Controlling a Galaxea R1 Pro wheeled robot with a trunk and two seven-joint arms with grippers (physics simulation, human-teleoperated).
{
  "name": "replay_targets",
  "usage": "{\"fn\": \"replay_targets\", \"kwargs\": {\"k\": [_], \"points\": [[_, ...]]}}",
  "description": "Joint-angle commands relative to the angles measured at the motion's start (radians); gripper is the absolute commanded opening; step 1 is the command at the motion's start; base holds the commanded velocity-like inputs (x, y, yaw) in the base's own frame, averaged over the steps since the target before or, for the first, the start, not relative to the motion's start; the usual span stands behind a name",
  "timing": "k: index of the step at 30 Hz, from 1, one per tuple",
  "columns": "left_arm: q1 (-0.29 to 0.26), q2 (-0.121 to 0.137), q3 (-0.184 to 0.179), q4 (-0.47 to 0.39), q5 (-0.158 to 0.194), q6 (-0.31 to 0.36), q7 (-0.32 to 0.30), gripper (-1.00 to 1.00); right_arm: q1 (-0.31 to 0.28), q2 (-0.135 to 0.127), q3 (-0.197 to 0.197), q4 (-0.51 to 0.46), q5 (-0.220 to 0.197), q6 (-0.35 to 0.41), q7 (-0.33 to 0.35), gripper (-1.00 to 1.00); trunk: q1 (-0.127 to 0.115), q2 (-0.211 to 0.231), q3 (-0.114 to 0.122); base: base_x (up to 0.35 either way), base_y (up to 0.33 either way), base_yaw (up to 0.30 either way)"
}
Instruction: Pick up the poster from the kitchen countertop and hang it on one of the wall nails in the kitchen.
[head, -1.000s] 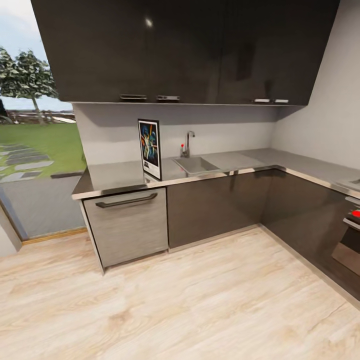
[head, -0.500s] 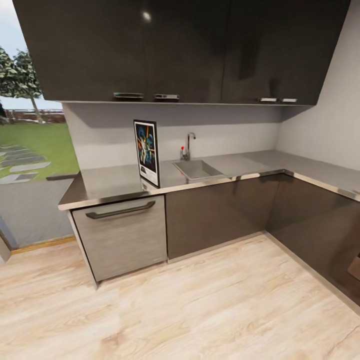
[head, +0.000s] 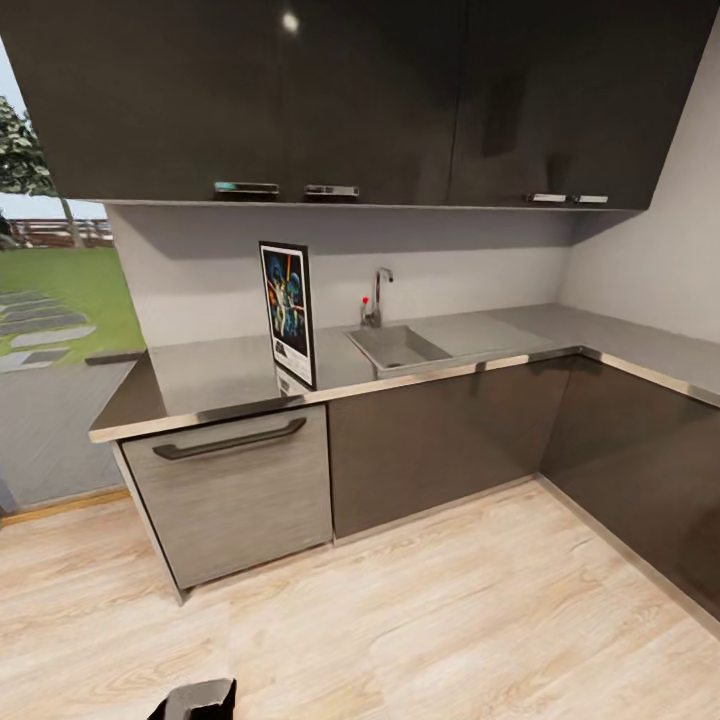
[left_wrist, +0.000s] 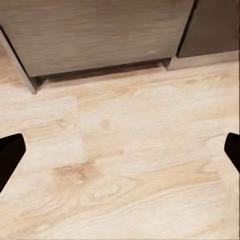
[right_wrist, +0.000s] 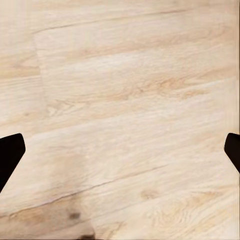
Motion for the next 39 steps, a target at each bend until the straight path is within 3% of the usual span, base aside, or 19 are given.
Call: {"fn": "replay_targets", "kwargs": {"k": [1,3,4,8,10,11,13,14,17,18,21,24,25,28,29,32,33,36,39], "points": [[0.000,-0.010,0.001,-0.038,0.000,0.003,0.000,1.00,-0.001,-0.003,-0.001,0.001,0.009,-0.011,-0.001,1.00,0.000,0.000,-0.001,0.046,0.000,0.000],[0.001,-0.033,0.000,-0.106,-0.002,0.021,-0.001,1.00,-0.001,-0.009,-0.001,0.000,0.008,-0.021,-0.001,1.00,0.000,0.000,-0.001,0.033,0.000,0.000],[0.001,-0.059,-0.001,-0.176,-0.004,0.053,0.000,1.00,-0.001,-0.016,-0.001,0.000,0.007,-0.028,-0.001,1.00,0.000,0.000,-0.001,0.019,0.000,0.000],[0.000,-0.098,-0.013,-0.330,-0.005,0.157,0.002,1.00,-0.001,-0.026,-0.002,-0.001,0.006,-0.037,-0.002,1.00,0.000,0.000,-0.001,0.011,0.000,0.000],[-0.002,-0.114,-0.047,-0.433,-0.006,0.246,0.007,1.00,-0.001,-0.030,-0.003,-0.003,0.005,-0.048,-0.002,1.00,0.000,0.000,-0.001,0.004,0.000,0.000],[-0.024,-0.122,-0.071,-0.476,-0.006,0.296,0.024,1.00,-0.001,-0.031,-0.003,-0.003,0.005,-0.067,-0.002,1.00,0.000,0.000,-0.001,0.003,0.000,0.000],[-0.059,-0.128,-0.089,-0.503,-0.005,0.334,0.048,1.00,-0.001,-0.032,-0.004,-0.003,0.005,-0.089,-0.002,1.00,0.000,0.000,-0.001,0.002,0.000,0.000],[-0.138,-0.135,-0.113,-0.525,-0.004,0.380,0.099,1.00,0.000,-0.036,-0.006,-0.004,0.004,-0.129,-0.004,1.00,0.000,0.000,-0.001,0.000,0.000,0.000],[-0.223,-0.135,-0.140,-0.536,-0.004,0.430,0.151,1.00,0.001,-0.043,-0.029,-0.004,0.003,-0.170,-0.009,1.00,0.000,0.000,-0.001,0.000,0.000,0.000],[-0.280,-0.135,-0.160,-0.540,-0.003,0.470,0.178,1.00,0.001,-0.046,-0.060,-0.004,0.003,-0.194,-0.014,1.00,0.000,0.000,-0.001,0.000,0.000,0.000],[-0.444,-0.135,-0.193,-0.514,-0.003,0.554,0.213,1.00,0.002,-0.050,-0.158,-0.012,0.002,-0.249,-0.020,1.00,0.000,0.000,-0.001,0.000,0.000,0.000],[-0.552,-0.135,-0.201,-0.452,-0.003,0.576,0.221,1.00,0.003,-0.051,-0.213,-0.039,0.002,-0.300,-0.022,1.00,0.000,0.000,-0.001,0.000,0.000,0.000],[-0.619,-0.135,-0.204,-0.398,-0.003,0.585,0.225,1.00,0.005,-0.051,-0.241,-0.073,0.001,-0.331,-0.023,1.00,0.000,0.000,-0.001,0.000,0.000,0.000],[-0.705,-0.135,-0.206,-0.313,-0.002,0.591,0.228,1.00,0.021,-0.050,-0.271,-0.146,0.001,-0.356,-0.023,1.00,0.000,0.000,-0.001,0.000,0.000,0.000],[-0.751,-0.135,-0.207,-0.258,-0.002,0.593,0.230,1.00,0.046,-0.048,-0.285,-0.206,0.001,-0.365,-0.023,1.00,0.000,0.000,-0.001,0.000,0.000,0.000],[-0.810,-0.135,-0.208,-0.180,-0.002,0.594,0.231,1.00,0.114,-0.043,-0.298,-0.328,0.000,-0.372,-0.023,1.00,0.000,0.000,-0.001,0.000,0.000,0.000],[-0.845,-0.135,-0.208,-0.132,-0.002,0.593,0.231,1.00,0.171,-0.033,-0.302,-0.426,-0.003,-0.374,-0.023,1.00,0.000,0.000,-0.001,0.000,0.000,0.000],[-0.905,-0.135,-0.209,-0.052,-0.001,0.590,0.233,1.00,0.270,0.008,-0.307,-0.584,-0.009,-0.359,-0.023,1.00,0.000,0.000,-0.001,0.000,0.000,0.000],[-0.933,-0.135,-0.208,-0.017,0.000,0.549,0.277,1.00,0.314,0.028,-0.310,-0.616,-0.012,-0.349,-0.024,1.00,0.000,0.000,-0.001,0.000,0.000,0.000]]}}
